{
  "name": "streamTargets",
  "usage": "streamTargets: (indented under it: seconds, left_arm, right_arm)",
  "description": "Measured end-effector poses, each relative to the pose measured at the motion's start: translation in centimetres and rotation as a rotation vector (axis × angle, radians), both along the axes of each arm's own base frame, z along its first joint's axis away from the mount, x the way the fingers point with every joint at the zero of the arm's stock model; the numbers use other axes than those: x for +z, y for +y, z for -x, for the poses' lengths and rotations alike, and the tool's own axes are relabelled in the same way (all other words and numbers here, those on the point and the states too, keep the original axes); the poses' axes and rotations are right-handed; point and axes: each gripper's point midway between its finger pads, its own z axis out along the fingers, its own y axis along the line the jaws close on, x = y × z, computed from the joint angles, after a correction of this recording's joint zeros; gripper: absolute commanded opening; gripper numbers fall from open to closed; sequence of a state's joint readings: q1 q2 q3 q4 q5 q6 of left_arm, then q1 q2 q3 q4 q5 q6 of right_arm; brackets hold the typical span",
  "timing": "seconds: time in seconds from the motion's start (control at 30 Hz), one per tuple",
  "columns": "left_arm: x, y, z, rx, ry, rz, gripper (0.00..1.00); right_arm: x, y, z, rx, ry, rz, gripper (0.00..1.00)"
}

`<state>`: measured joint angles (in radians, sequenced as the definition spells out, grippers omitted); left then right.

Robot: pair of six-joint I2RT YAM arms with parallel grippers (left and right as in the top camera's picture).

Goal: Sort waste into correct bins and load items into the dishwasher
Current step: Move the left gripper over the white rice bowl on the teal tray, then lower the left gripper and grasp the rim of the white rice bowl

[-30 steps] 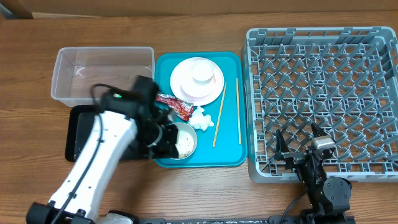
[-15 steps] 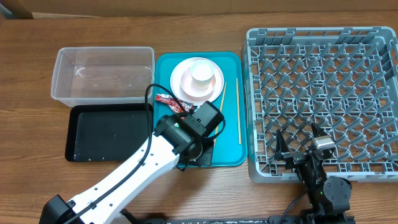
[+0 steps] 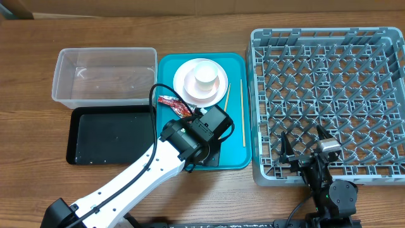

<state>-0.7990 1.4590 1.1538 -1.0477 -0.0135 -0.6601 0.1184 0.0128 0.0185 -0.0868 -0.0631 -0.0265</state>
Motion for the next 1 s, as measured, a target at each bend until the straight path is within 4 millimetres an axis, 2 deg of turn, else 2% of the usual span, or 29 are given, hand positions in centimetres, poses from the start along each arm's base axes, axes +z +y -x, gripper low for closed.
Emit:
streamTargets:
  seconds: [0.17,0.33,0.53,0.6,0.77,1.0]
  left_arm:
    - [-1.1,-0.2,-0.4,0.002,-0.021,0.012,0.04]
    - [-2.1,0.5,-0.1,0.006,-0.017,-0.02,0.06]
    - [-2.1,1.4,-0.8,0.022,-0.058,-0.065,0.27]
    - [-2.1,1.7,-1.2,0.035,-0.081,-0.084,0.3]
    - [-2.2,2.3,-1.8,0.053,-0.114,-0.111,0.23]
    - [-3.4,2.3,-2.0,0.057,-0.131,-0.104,0.19]
  right_arm:
    - [0.0,0.0,0.0,0.0,0.0,0.0,1.0]
    - [0.0,0.0,0.0,0.0,0.0,0.0,1.0]
    - [0.0,0.0,0.0,0.0,0.0,0.0,1.0]
    - [0.0,0.0,0.0,0.0,0.0,0.0,1.0]
    - [0.0,0.0,0.0,0.0,0.0,0.0,1.0]
    - [0.0,0.0,0.0,0.0,0.0,0.0,1.0]
